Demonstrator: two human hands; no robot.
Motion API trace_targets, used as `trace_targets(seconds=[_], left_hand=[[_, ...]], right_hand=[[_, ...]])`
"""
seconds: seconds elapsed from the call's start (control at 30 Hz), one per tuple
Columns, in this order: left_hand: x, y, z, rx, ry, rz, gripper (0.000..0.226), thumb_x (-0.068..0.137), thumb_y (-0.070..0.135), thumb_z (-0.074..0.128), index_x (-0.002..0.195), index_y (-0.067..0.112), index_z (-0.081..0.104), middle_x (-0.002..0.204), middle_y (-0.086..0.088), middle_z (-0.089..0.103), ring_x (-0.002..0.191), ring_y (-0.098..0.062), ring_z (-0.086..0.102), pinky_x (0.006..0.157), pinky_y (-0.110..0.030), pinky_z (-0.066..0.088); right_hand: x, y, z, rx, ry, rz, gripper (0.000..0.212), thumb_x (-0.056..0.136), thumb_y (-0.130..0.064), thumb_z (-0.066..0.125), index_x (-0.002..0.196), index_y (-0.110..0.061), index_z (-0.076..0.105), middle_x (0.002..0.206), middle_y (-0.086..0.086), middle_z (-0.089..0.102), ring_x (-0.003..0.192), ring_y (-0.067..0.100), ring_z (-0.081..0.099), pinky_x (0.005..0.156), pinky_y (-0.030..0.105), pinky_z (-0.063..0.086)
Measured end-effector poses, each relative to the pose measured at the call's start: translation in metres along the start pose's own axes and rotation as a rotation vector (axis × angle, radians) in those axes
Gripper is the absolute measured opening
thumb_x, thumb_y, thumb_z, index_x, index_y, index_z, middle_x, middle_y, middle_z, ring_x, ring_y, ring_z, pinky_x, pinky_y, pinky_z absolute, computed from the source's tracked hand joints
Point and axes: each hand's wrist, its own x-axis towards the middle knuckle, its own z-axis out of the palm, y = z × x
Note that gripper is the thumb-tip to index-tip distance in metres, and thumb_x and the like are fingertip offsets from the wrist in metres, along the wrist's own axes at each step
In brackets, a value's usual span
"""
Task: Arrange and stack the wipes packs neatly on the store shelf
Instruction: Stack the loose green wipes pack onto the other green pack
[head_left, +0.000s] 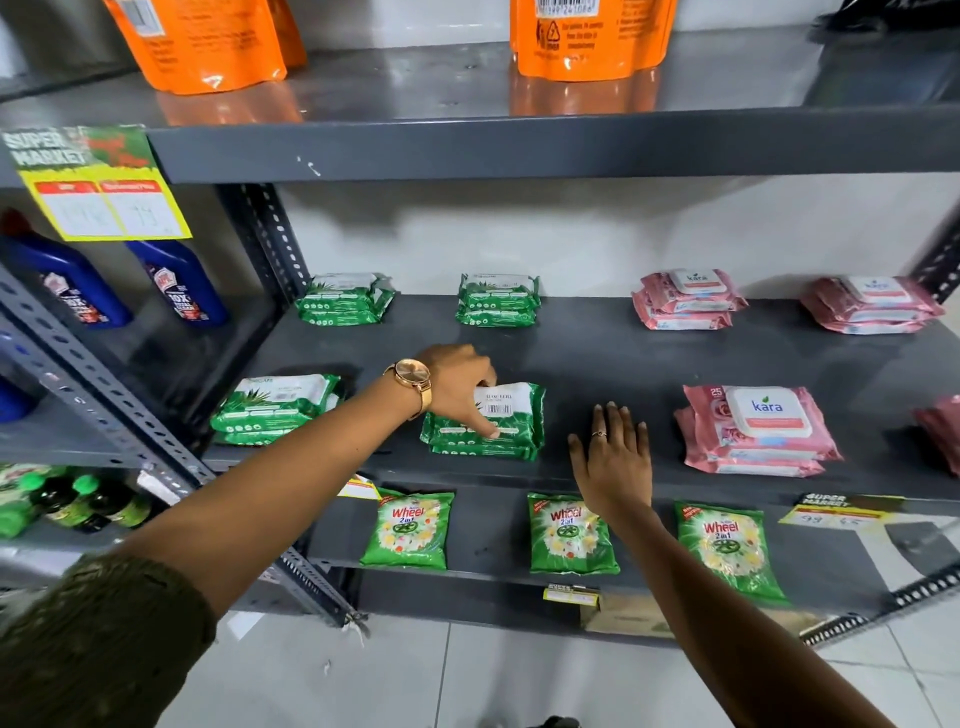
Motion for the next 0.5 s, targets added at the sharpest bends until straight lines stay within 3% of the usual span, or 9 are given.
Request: trace_targets(seconds=[0.1,0.23,0.4,0.47,0.5], left_hand=[[-0.001,-0.001,0.002,-0.055,0.03,-0.019,0.056,0.058,0.068,0.072,0.069,0.014,0.064,0.047,0.003,0.048,0.044,-0.016,0.043,0.044,-0.023,0.028],[-0.002,-0.005,0.003,-0.116,0.038,-0.023,0.054,0.055,0.068,0.073,0.074,0.018,0.068,0.055,0.0,0.06,0.052,-0.017,0.052,0.045,-0.025,0.03],[-0.007,-0.001,0.006,-0.145,0.051,-0.048,0.05,0.056,0.062,0.078,0.084,0.021,0.071,0.059,0.009,0.059,0.057,-0.011,0.051,0.046,-0.024,0.03],[-0.008,0.0,0.006,-0.192,0.028,-0.075,0.048,0.06,0.057,0.079,0.091,0.021,0.07,0.07,0.003,0.067,0.068,-0.019,0.059,0.049,-0.025,0.035],[-0.009,0.0,0.008,-0.226,0.001,-0.094,0.052,0.062,0.054,0.08,0.101,0.022,0.068,0.087,0.001,0.071,0.084,-0.024,0.063,0.058,-0.027,0.043]], right_hand=[[-0.001,0.0,0.001,0.005,0.0,-0.002,0.063,0.098,-0.044,0.025,0.148,-0.007,0.017,0.159,0.013,0.018,0.149,0.026,0.009,0.123,0.044,0.005],[-0.002,0.0,-0.001,0.008,-0.006,-0.002,0.063,0.098,-0.043,0.025,0.148,-0.007,0.017,0.159,0.013,0.018,0.149,0.027,0.009,0.123,0.044,0.004],[-0.002,-0.002,-0.004,0.018,-0.038,0.014,0.063,0.098,-0.043,0.025,0.149,-0.007,0.015,0.16,0.013,0.015,0.149,0.027,0.007,0.123,0.045,0.004],[-0.002,-0.004,-0.01,0.04,-0.085,0.015,0.064,0.099,-0.042,0.026,0.149,-0.006,0.01,0.161,0.013,0.011,0.149,0.028,0.002,0.123,0.045,0.002],[-0.001,-0.005,-0.016,0.072,-0.111,0.008,0.065,0.099,-0.04,0.03,0.149,-0.005,0.009,0.161,0.013,0.01,0.149,0.029,0.0,0.123,0.045,0.001]])
